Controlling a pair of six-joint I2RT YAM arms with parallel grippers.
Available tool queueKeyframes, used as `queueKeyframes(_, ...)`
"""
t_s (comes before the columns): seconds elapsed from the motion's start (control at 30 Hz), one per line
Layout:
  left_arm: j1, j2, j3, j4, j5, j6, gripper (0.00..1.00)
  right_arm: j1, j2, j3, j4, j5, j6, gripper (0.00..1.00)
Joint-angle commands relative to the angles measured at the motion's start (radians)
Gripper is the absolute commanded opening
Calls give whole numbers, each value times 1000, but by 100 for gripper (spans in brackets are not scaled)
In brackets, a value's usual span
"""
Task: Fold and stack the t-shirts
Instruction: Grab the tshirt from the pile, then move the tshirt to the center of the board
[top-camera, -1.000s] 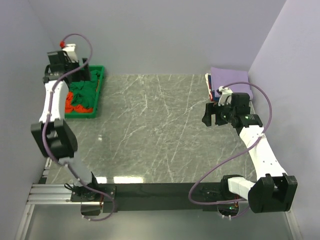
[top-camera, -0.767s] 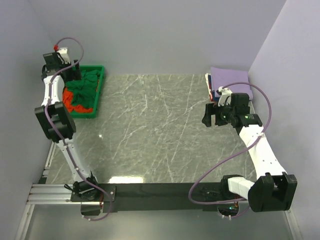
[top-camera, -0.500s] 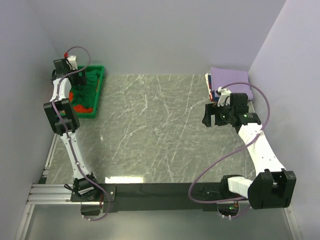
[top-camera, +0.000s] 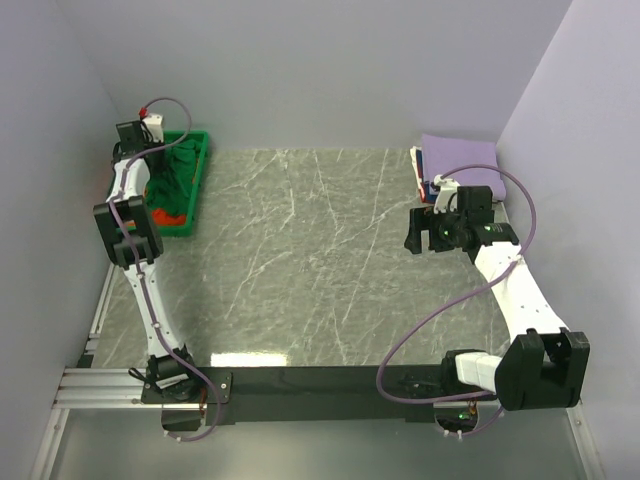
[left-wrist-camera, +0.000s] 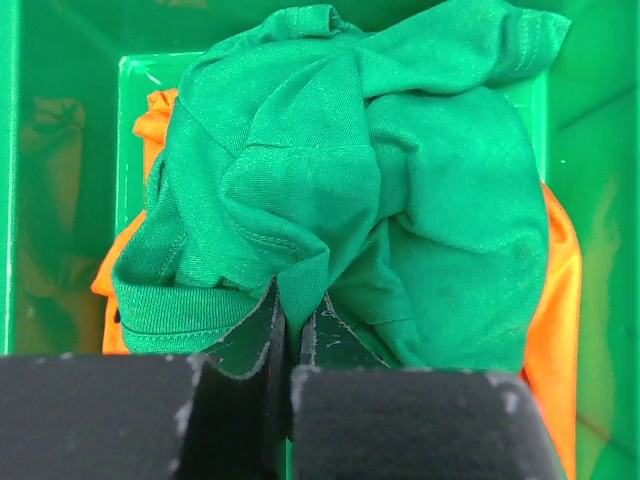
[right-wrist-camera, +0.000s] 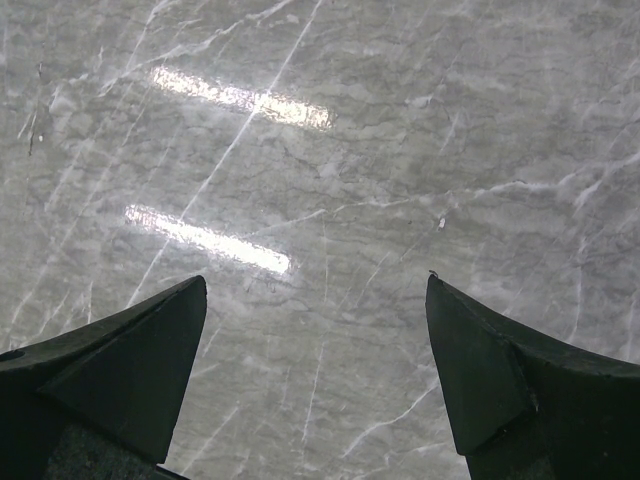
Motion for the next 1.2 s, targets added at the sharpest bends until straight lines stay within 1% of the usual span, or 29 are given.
queueKeyframes(0.0,-11,-130,59,4,42,-18,0,-1,-18,20,12,0,-2,96)
queueKeyframes(0.13,-9,-248,85,-7,88,-47,0,-1,-32,22,10,-5,-1,96)
queueKeyframes(0.23,-15,-386,80,0,155,-81,1,-1,-42,25,7,-11,-1,96)
queueKeyframes(0.4,-66,-495,120,-57,228,-116,0,-3,-49,29,7,-18,-1,96)
queueKeyframes(0.5,-124,-573,114,-62,260,-159,1,-1,-44,37,4,-25,1,96)
queueKeyframes(0.6,-212,-635,125,-66,269,-191,1,-1,-44,42,6,-29,1,96)
queueKeyframes(0.63,-264,-664,131,-59,269,-202,1,-3,-47,40,4,-29,1,96)
queueKeyframes(0.67,-279,-678,134,-50,274,-213,1,-3,-50,40,6,-29,2,96)
queueKeyframes(0.73,-371,-710,151,-18,277,-267,1,-3,-55,39,4,-28,2,96)
queueKeyframes(0.87,-459,-756,148,65,272,-381,1,-3,-65,40,-2,-17,-1,96)
queueKeyframes(0.97,-471,-783,91,73,295,-452,1,-9,-73,46,-8,-2,-5,96)
queueKeyframes(1.07,-471,-858,-124,52,324,-448,1,-21,-87,46,-19,-9,-19,96)
queueKeyframes(1.1,-468,-885,-285,38,335,-442,4,-21,-90,46,-22,-11,-25,96)
queueKeyframes(1.13,-454,-938,-368,32,347,-431,9,-21,-93,48,-28,-18,-33,96)
queueKeyframes(1.17,-441,-966,-459,29,361,-416,18,-20,-95,54,-51,-23,-50,96)
